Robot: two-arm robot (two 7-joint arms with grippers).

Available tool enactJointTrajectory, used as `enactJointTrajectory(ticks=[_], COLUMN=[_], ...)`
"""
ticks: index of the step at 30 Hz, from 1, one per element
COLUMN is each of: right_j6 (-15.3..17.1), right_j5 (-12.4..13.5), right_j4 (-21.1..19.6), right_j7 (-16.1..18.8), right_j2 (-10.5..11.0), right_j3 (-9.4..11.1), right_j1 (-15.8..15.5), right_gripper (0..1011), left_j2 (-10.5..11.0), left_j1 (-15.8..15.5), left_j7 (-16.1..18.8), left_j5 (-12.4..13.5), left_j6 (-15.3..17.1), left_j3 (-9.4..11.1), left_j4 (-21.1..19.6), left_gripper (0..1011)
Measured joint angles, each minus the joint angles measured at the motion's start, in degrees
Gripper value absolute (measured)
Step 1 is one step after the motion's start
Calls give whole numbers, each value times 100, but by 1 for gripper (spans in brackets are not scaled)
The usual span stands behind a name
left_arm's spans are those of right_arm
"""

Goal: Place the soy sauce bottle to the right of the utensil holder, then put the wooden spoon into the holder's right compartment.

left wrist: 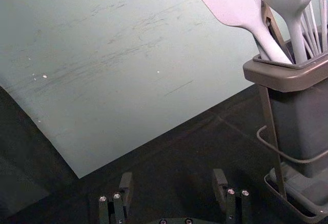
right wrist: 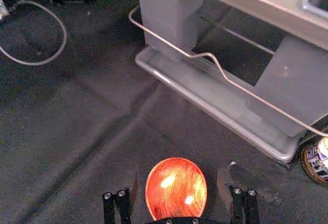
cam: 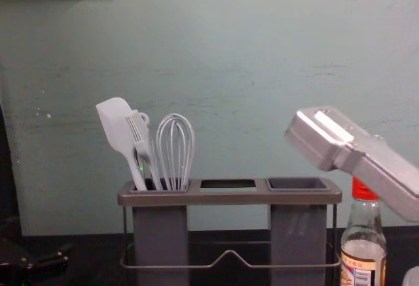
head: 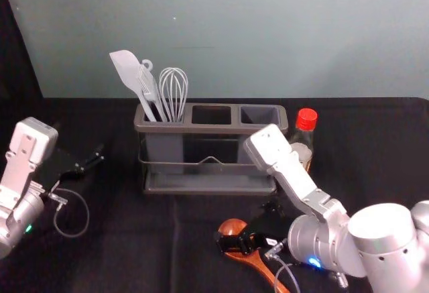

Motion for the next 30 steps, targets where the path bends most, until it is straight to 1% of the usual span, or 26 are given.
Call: enactJointTrajectory(ticks=[9,18,30], right_j6=[220,283,354], right_j5=[-170,-283,-404], right_j4=[145,370,474], right_j7=[92,236,406], right_j2=[-64,-116,-141], right_j3=[-84,-130,-136], right_j1=[131,221,260], right_gripper=[1002,1000,1000], left_j2=[0,0,0], left_j1=[0,0,0], left_j7=[0,0,0], left_j5=[0,0,0], left_j6=[0,0,0], left_j3=[0,0,0], left_j4=[0,0,0], left_gripper=[1012,1012,1012])
